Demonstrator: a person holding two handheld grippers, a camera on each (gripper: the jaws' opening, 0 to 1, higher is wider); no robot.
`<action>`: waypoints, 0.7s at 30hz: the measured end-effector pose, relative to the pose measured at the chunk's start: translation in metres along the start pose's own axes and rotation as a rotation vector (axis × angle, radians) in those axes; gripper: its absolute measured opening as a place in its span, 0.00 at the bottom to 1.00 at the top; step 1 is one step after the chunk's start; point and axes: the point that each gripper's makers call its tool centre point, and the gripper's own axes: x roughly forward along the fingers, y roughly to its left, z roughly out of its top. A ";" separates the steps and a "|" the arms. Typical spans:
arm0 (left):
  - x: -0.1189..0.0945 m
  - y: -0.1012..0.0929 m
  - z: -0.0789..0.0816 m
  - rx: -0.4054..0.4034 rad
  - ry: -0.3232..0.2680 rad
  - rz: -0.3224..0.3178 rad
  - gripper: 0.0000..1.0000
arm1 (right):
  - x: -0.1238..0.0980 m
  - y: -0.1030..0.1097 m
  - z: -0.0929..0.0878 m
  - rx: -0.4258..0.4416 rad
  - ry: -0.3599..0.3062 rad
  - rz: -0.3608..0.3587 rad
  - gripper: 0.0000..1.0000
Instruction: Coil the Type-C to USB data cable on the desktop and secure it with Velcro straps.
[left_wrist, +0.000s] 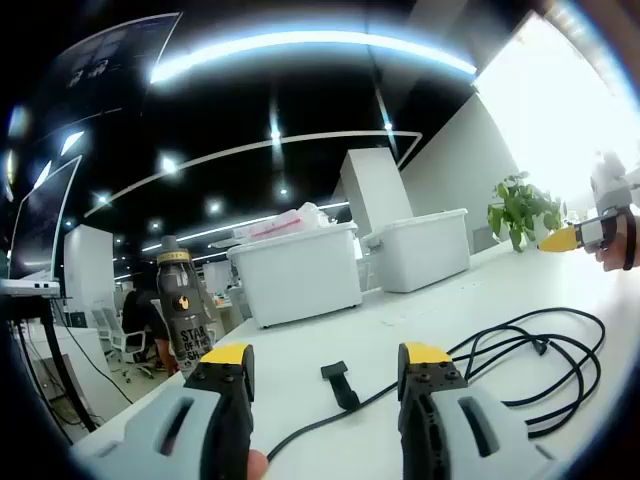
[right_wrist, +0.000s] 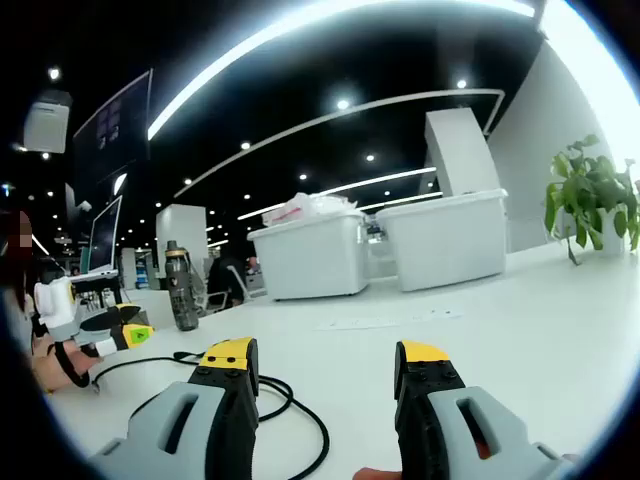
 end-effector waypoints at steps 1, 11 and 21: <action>0.001 0.001 0.000 0.000 -0.001 0.001 0.59 | 0.000 0.001 0.000 -0.002 0.001 0.002 0.54; 0.005 0.001 0.000 -0.005 0.003 -0.003 0.59 | -0.001 0.002 -0.001 0.000 0.002 0.005 0.54; 0.005 0.001 0.000 -0.015 0.006 -0.003 0.59 | -0.003 0.001 0.001 0.001 -0.003 0.003 0.54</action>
